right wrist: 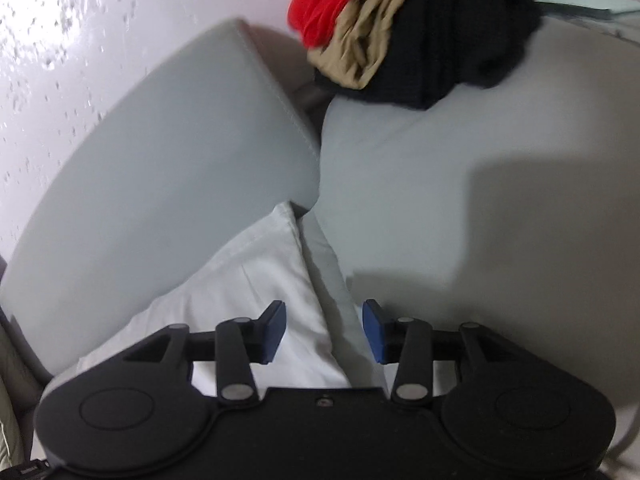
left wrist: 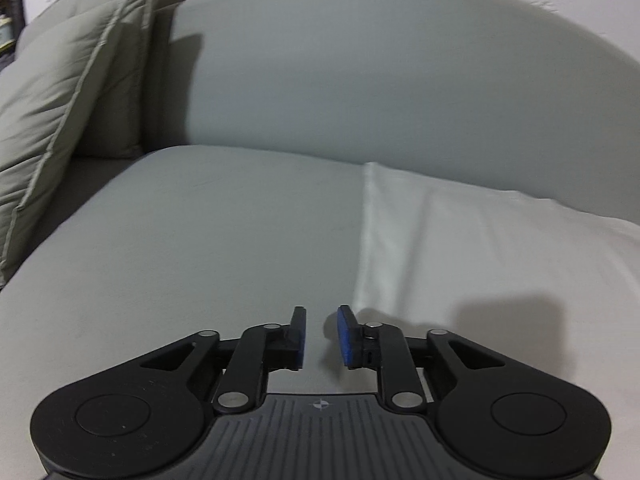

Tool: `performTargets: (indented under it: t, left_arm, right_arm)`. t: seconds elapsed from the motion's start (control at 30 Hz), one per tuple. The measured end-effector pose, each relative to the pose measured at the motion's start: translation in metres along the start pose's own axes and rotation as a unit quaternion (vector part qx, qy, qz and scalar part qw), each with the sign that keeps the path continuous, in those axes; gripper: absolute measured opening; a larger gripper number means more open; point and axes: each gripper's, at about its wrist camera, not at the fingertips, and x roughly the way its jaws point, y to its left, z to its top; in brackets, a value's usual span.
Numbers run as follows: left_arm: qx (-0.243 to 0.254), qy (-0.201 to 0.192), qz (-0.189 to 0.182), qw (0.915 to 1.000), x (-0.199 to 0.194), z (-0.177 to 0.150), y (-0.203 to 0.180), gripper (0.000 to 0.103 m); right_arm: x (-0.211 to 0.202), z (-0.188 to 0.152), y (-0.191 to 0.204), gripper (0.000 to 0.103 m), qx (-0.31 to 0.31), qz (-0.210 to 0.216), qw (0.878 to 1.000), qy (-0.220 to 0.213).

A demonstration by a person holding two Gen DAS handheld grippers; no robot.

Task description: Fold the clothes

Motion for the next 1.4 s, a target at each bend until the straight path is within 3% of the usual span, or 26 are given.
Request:
performTargets:
  t: [0.07, 0.13, 0.17, 0.2, 0.43, 0.57, 0.63, 0.8, 0.9, 0.97, 1.03, 1.07, 1.13, 1.27, 1.33, 1.4]
  left_arm:
    - [0.009, -0.001, -0.015, 0.9999, -0.003, -0.003, -0.005, 0.022]
    - [0.019, -0.001, -0.024, 0.9995, -0.006, -0.008, -0.01, 0.023]
    - [0.026, -0.001, -0.024, 0.9994, -0.008, -0.012, -0.013, 0.023]
    - [0.033, 0.0, -0.023, 0.9992, -0.009, -0.017, -0.016, 0.023]
    - [0.055, 0.003, -0.019, 0.9983, -0.007, -0.02, -0.016, 0.023]
    - [0.056, -0.002, -0.04, 0.9976, -0.014, -0.024, -0.014, 0.023]
    - [0.058, -0.004, -0.06, 0.9965, -0.012, -0.023, -0.021, 0.022]
    - [0.078, -0.001, -0.092, 0.9927, 0.01, -0.004, -0.064, 0.023]
    - [0.083, -0.002, -0.1, 0.9915, 0.032, 0.013, -0.088, 0.022]
    - [0.084, -0.012, -0.092, 0.9922, 0.049, 0.026, -0.099, 0.027]
    - [0.085, -0.033, -0.055, 0.9943, 0.067, 0.039, -0.097, 0.031]
    - [0.086, -0.044, -0.034, 0.9948, 0.075, 0.046, -0.095, 0.031]
    - [0.078, -0.061, 0.005, 0.9951, 0.092, 0.058, -0.086, 0.032]
    - [0.046, -0.071, 0.056, 0.9948, 0.12, 0.076, -0.055, 0.04]
    - [0.056, -0.072, 0.092, 0.9915, 0.13, 0.081, -0.051, 0.041]
    - [0.05, -0.065, 0.098, 0.9918, 0.13, 0.085, -0.045, 0.042]
  right_arm:
    - [0.011, 0.001, 0.0, 0.027, 0.001, -0.004, 1.0, 0.018]
    - [0.01, -0.002, 0.004, 0.025, -0.006, -0.005, 1.0, 0.013]
    - [0.009, -0.004, 0.006, 0.017, -0.01, -0.006, 1.0, 0.01]
    - [0.009, -0.005, 0.008, 0.003, -0.013, -0.007, 1.0, 0.007]
    - [0.004, -0.017, 0.023, 0.002, -0.039, -0.011, 0.999, -0.012]
    - [0.001, -0.024, 0.031, 0.024, -0.053, -0.014, 0.998, -0.023]
    - [0.0, -0.028, 0.035, 0.026, -0.061, -0.015, 0.998, -0.029]
    - [0.013, -0.051, 0.072, 0.022, -0.079, 0.099, 0.992, 0.024]
    - [0.041, -0.06, 0.095, 0.022, -0.091, 0.12, 0.988, 0.042]
    - [0.066, -0.056, 0.101, 0.021, -0.098, 0.114, 0.988, 0.035]
    - [0.085, -0.047, 0.101, 0.014, -0.107, 0.096, 0.99, 0.012]
    - [0.088, -0.042, 0.1, 0.0, -0.113, 0.08, 0.99, -0.006]
    - [0.097, -0.031, 0.094, 0.0, -0.118, 0.055, 0.991, -0.038]
    - [0.112, -0.005, 0.082, 0.0, -0.129, -0.052, 0.986, -0.088]
    - [0.117, 0.004, 0.069, 0.0, -0.118, -0.067, 0.986, -0.092]
    - [0.118, 0.007, 0.065, 0.0, -0.124, -0.081, 0.984, -0.096]
